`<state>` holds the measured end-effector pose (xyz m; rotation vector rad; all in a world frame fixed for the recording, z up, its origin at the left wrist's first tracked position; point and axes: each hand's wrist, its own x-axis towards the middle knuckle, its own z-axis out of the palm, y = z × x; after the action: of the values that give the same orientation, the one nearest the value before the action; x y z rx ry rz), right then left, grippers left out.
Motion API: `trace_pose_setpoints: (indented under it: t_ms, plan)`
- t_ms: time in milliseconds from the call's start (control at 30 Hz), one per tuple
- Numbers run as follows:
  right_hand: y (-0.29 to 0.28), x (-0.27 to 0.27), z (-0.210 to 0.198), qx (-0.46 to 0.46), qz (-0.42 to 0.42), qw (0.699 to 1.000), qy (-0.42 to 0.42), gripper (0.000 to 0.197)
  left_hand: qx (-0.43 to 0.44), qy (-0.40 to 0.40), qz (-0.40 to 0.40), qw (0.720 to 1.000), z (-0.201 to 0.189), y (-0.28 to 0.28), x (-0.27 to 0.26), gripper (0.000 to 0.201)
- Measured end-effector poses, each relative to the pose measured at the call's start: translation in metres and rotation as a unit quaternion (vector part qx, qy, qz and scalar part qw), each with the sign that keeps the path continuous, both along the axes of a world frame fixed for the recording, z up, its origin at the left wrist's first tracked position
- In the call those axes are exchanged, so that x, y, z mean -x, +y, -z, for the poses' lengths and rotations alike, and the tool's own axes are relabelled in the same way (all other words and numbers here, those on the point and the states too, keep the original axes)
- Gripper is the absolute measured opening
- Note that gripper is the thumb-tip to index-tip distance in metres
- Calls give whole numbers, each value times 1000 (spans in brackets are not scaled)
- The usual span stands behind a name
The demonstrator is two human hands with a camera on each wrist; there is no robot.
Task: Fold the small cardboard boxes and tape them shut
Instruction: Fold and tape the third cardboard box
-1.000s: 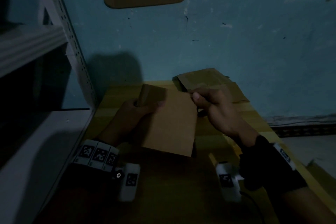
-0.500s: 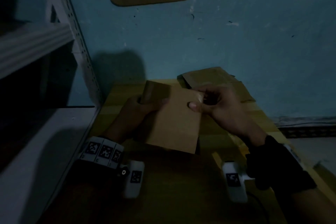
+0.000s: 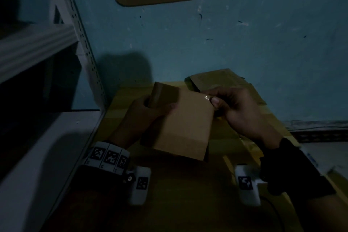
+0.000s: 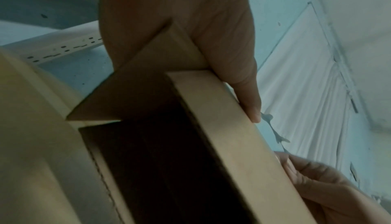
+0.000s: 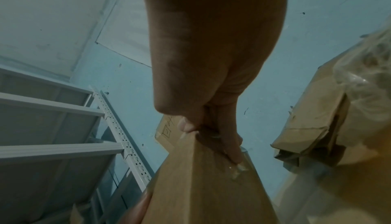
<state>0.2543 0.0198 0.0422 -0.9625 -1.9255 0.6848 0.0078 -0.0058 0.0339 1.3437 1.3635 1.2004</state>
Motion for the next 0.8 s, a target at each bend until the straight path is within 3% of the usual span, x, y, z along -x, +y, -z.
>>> trace_pose_setpoints:
  t_ms: [167,300,400,600,800]
  plan:
    - [-3,-1,-5,43,6,999,29,27,2,-4,-15,1000,-2,1,0,56]
    - [-7,3,-10,-4,93,996,-4,37,-7,9,-41,999,1,3,1,81]
    - [-8,6,-12,-6,98,995,8,45,-10,10,-44,999,1,3,1,81]
    - [-8,14,-8,-60,134,987,70,31,-24,15,-30,999,-2,0,-2,80]
    - [1,13,8,-147,133,979,48,11,-30,13,-42,999,-1,1,-1,82]
